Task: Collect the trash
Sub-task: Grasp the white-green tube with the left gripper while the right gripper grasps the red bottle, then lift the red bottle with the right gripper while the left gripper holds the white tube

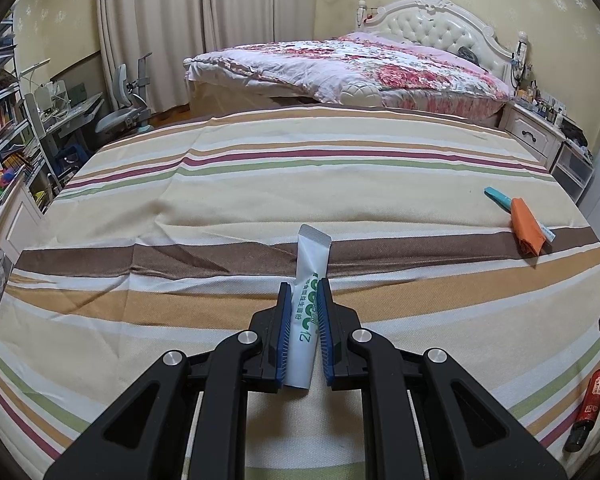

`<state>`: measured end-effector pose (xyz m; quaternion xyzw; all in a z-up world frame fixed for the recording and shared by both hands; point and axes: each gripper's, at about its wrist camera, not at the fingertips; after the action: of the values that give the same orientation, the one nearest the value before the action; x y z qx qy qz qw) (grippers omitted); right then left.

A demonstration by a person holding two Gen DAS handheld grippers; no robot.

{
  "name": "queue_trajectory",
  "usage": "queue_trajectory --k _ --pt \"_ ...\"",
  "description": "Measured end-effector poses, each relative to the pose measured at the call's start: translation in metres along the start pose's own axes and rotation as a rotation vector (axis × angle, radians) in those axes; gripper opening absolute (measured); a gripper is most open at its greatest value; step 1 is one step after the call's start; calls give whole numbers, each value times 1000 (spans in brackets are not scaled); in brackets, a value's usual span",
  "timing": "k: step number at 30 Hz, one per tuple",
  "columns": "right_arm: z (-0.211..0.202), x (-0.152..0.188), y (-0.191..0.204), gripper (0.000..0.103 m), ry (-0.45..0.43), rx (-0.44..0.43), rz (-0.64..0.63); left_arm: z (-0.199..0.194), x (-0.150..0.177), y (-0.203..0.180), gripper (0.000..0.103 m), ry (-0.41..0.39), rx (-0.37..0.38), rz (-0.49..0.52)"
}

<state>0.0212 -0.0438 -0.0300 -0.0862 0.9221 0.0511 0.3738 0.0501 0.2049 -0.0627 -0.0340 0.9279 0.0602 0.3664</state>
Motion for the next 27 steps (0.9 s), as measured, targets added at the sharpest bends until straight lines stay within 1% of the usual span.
queue_trajectory --k 4,9,12,15,18,22,24,27 --pt "-16 11 -6 74 13 23 -29 -1 0 1 14 0 3 -1" --pt "-27 32 -22 74 58 61 -40 -3 2 0 14 0 2 2" --pt "-29 42 -30 74 78 69 -28 -4 3 -1 14 0 1 3" --pt "-24 49 -30 74 123 54 -38 -6 4 -1 14 0 -2 5" --pt "-17 50 -22 74 127 42 -64 -5 4 -2 14 1 -1 6" --pt "-5 39 -6 74 101 20 -86 -6 4 -3 14 1 0 6" --pt "1 33 0 73 92 18 -87 -6 5 -3 14 1 -1 5" --pt "0 27 3 71 80 13 -68 -7 4 -3 14 2 -1 6"
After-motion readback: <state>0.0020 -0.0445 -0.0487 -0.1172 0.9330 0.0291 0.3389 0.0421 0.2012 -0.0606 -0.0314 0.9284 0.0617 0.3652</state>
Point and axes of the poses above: each gripper's, at about its wrist camera, not at the fingertips, and z roughly the way its jaws point, y to its left, x to its underside, and after that the axes turned 6 degrees about z, right-handed
